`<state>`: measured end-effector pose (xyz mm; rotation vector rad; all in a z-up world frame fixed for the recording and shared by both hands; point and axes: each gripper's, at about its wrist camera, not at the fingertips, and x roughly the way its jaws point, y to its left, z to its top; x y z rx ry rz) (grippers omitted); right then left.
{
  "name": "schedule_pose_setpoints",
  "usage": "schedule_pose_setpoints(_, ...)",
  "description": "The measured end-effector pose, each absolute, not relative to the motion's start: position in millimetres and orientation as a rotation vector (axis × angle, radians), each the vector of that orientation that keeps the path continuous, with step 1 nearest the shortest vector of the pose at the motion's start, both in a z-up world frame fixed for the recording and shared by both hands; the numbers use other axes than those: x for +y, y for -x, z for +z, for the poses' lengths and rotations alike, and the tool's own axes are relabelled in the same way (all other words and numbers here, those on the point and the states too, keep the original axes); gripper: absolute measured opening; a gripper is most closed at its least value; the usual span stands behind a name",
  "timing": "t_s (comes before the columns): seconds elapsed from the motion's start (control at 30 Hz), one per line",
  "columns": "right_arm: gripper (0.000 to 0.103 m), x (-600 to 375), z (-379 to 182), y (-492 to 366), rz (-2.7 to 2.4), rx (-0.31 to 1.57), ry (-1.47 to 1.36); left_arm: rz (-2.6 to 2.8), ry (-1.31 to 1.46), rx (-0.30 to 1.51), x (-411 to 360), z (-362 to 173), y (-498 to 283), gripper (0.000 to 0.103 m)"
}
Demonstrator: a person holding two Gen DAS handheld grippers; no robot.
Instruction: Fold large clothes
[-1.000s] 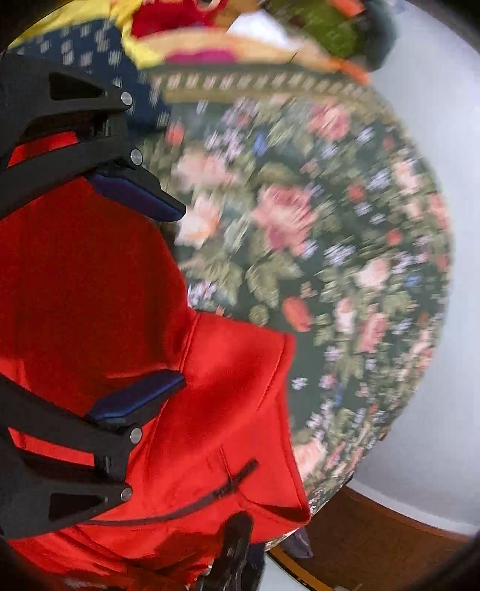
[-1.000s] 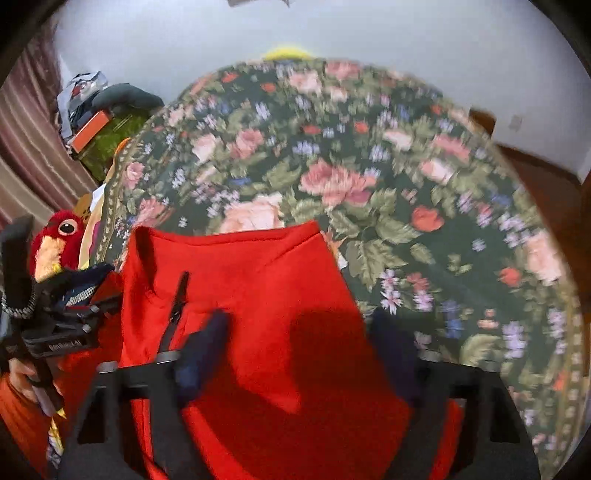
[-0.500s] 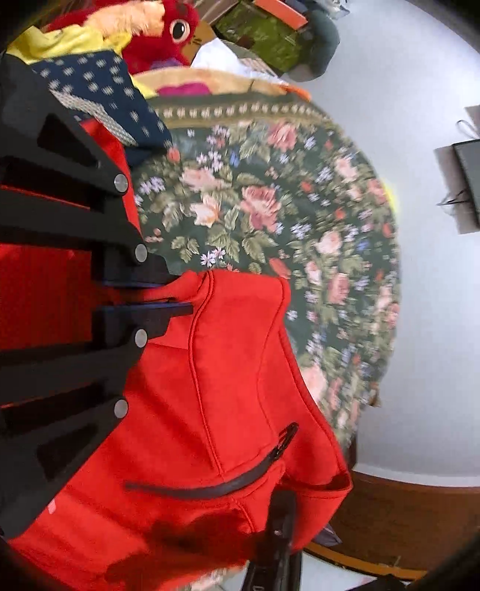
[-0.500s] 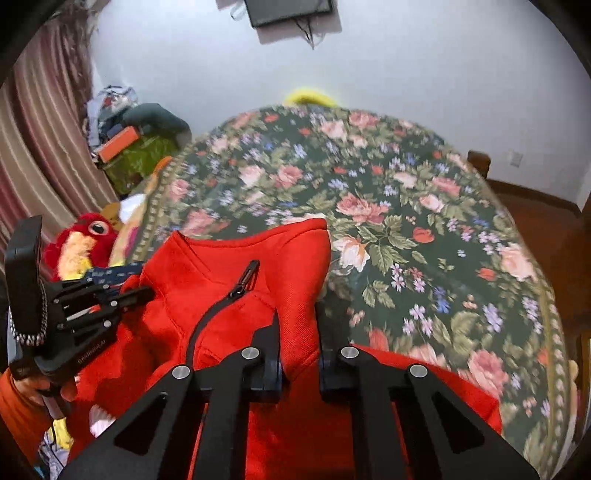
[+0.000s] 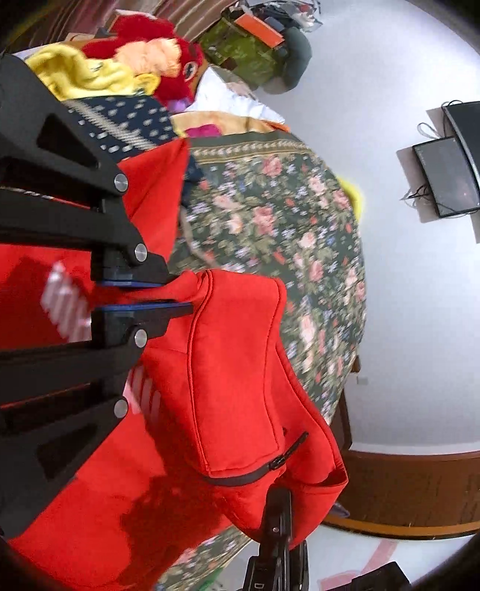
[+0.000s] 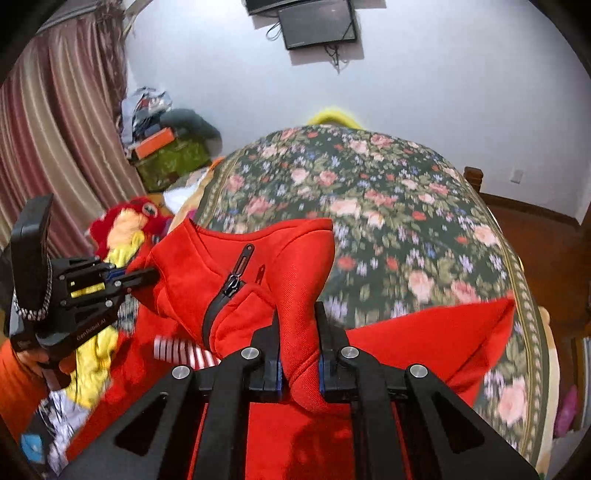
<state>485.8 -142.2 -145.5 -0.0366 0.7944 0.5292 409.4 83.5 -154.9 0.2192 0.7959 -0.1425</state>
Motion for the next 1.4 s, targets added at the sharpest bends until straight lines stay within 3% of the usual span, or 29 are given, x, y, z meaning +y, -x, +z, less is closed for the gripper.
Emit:
schedule_pose_setpoints(0.3, 0.010, -140.8, -194.7, -432.0, 0.527, 0.912, 0.137, -0.175, -0.211, 0.970, 77.0, -222.8, -362.5, 0.011)
schedule_pose_setpoints(0.4, 0.012, -145.7, -212.5, -424.9, 0.546, 1.007, 0.127, -0.160, -0.200, 1.039, 78.8, -246.5, -352.9, 0.020)
schedule_pose_setpoints(0.53, 0.015, -155.4, -230.2, -412.9, 0.543, 1.101, 0.108, -0.114, -0.185, 1.050, 84.8, -265.6, -337.2, 0.039)
schedule_pose_setpoints(0.57, 0.020, -158.0, -232.7, -409.2, 0.542, 1.114, 0.105, -0.100, -0.181, 1.040, 86.9, -266.8, -333.3, 0.045)
schedule_pose_setpoints(0.67, 0.026, -166.0, -235.7, -394.4, 0.517, 1.131, 0.120, -0.061, -0.124, 1.036, 96.7, -267.0, -324.3, 0.055)
schedule_pose_setpoints(0.83, 0.027, -180.3, -221.6, -370.7, 0.513, 1.111, 0.147, -0.055, -0.038, 1.048, 112.0, -259.2, -307.0, 0.060)
schedule_pose_setpoints(1.1, 0.026, -204.5, -174.8, -349.6, 0.506, 1.005, 0.137, -0.022, -0.144, 1.001, 118.0, -226.9, -271.4, 0.062)
schedule_pose_setpoints(1.27, 0.027, -209.9, -156.0, -353.9, 0.488, 0.953, 0.089, 0.003, -0.082, 0.905, 126.8, -193.7, -270.4, 0.076)
schedule_pose_setpoints(1.4, 0.027, -196.1, -176.8, -370.7, 0.474, 1.011, 0.108, -0.028, 0.036, 0.893, 123.1, -190.2, -288.0, 0.085)
